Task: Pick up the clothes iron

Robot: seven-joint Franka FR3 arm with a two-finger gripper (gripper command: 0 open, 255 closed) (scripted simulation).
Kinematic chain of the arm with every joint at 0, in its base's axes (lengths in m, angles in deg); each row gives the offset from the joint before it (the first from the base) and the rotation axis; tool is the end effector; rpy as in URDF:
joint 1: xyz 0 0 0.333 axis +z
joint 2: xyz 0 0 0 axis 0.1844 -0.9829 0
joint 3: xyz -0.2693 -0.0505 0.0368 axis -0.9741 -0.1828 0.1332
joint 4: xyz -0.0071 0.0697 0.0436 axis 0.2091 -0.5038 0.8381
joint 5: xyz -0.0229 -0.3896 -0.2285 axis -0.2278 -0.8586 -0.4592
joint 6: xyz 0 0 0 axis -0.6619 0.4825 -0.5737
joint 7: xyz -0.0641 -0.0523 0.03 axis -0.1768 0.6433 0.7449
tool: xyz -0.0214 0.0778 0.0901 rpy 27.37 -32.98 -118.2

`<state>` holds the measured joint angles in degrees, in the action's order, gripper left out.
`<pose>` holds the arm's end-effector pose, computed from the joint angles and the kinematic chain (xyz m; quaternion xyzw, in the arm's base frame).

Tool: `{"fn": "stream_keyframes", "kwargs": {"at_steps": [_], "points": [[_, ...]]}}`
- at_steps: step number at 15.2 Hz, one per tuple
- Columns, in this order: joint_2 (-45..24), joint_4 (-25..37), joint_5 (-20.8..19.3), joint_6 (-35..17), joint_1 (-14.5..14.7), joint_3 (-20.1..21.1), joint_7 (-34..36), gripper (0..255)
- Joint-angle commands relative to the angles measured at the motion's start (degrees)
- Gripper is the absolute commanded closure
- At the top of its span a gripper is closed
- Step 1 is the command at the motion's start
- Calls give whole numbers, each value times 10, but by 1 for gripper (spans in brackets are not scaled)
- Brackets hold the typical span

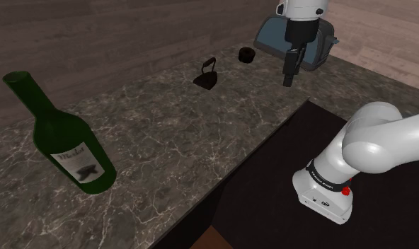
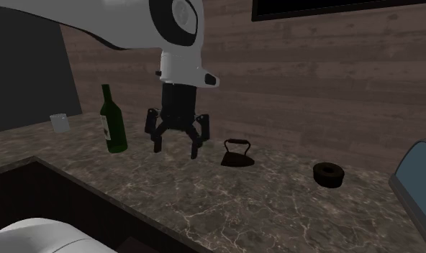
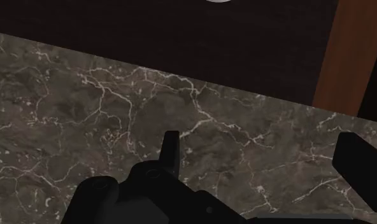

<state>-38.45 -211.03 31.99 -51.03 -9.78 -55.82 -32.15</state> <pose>0.3757 0.0220 0.4894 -0.9893 -0.0888 0.1156 0.0081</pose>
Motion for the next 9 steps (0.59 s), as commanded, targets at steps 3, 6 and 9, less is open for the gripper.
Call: {"fn": "stream_keyframes", "kwargs": {"at_steps": [3,6,9], "points": [[-40,17,-24,-22,7,-17,-53,0],[-103,48,-55,-53,19,-39,-129,0],[-168,85,-78,-82,30,-56,-202,0]]}}
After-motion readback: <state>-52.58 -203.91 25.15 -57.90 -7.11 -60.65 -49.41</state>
